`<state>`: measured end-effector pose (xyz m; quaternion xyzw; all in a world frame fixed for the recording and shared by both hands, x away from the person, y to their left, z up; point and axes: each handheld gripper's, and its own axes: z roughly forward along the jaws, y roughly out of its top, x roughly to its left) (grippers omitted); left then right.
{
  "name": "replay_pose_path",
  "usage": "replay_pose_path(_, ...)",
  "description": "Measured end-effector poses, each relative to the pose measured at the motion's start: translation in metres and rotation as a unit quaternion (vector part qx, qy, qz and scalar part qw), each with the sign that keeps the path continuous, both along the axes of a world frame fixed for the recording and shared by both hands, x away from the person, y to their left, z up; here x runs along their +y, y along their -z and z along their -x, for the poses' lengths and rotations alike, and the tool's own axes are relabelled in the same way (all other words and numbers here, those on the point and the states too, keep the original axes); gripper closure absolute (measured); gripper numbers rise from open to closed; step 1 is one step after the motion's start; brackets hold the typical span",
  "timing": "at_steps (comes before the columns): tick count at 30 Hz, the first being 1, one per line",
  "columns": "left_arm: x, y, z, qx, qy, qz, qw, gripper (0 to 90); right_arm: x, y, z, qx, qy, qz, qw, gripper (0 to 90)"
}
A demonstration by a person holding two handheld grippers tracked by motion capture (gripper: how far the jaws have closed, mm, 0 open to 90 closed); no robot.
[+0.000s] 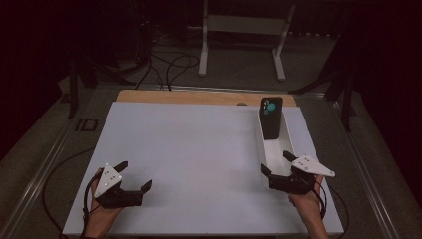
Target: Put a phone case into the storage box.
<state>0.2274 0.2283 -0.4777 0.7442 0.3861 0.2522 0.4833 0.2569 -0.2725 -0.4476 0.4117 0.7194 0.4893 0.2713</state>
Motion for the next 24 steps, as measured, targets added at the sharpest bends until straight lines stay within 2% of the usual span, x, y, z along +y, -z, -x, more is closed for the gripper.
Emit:
replay_pose_path(3,0.0,0.0,0.001,-0.003,0.003,-0.001,1.0,0.1,-0.001,0.009,0.008,-0.007,-0.011,-0.007,0.9999,8.2)
replay_pose_path(4,0.0,0.0,0.001,-0.005,0.004,0.0,1.0,0.1,-0.003,0.014,0.012,-0.013,-0.02,-0.017,0.9996,8.2)
replay_pose_path(10,0.002,-0.002,0.003,-0.014,0.005,0.003,0.9999,0.1,-0.004,0.019,0.02,-0.034,-0.039,-0.03,0.9982,8.2)
replay_pose_path(14,0.004,-0.001,0.004,-0.019,0.005,0.005,0.9998,0.1,-0.006,0.022,0.026,-0.043,-0.041,-0.037,0.9975,8.2)
replay_pose_path(19,0.003,0.0,0.006,-0.028,0.007,0.004,0.9996,0.1,-0.005,0.027,0.028,-0.054,-0.043,-0.031,0.9971,8.2)
replay_pose_path(24,0.002,0.003,0.005,-0.025,0.005,-0.004,0.9997,0.1,-0.002,0.028,0.027,-0.051,-0.044,-0.029,0.9973,8.2)
